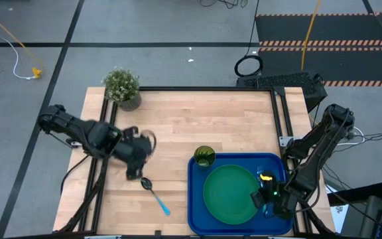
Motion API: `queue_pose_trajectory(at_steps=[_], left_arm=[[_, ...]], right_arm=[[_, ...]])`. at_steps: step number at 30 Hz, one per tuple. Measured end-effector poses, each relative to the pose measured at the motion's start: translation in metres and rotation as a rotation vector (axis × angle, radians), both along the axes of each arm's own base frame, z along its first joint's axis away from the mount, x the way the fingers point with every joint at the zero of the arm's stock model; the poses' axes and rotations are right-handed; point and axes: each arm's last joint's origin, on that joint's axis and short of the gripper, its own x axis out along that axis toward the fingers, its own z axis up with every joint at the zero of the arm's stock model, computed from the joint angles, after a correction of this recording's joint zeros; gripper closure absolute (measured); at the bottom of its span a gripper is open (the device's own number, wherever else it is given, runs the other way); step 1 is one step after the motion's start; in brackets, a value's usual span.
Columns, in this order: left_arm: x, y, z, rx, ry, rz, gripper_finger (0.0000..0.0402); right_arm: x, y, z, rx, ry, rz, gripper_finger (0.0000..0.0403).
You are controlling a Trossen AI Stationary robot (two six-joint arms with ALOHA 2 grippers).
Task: Pick and place plate/cup/fork/spoon on tray
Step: Put the blue spoon on the blue tray to the right of the blue fork
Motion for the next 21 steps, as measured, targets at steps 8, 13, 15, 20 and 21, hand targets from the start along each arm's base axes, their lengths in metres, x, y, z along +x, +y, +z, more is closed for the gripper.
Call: queue_pose_trajectory(at_steps=[8,13,15,20,21], left_arm=[[-0.020,-0.043,-0.055,0.038,0.172,-0.447,0.0178],[-0.021,-0.068,-0.087,0.029,0.056,-0.578,0.0165],[-0.017,-0.077,-0.095,0.002,-0.029,-0.595,0.0150],[-0.011,-0.087,-0.110,-0.014,-0.125,-0.567,0.0114],[-0.011,-0.087,-0.112,-0.011,-0.126,-0.561,0.0109]], right_arm=[[0.002,-0.005,0.009,-0.013,-0.084,0.020,0.0403],[0.005,-0.002,0.011,0.000,-0.117,0.060,0.0403],[0.006,-0.001,0.012,0.005,-0.126,0.068,0.0403],[0.008,-0.002,0.017,0.036,-0.156,0.076,0.0403],[0.008,-0.004,0.019,0.043,-0.162,0.074,0.0403]])
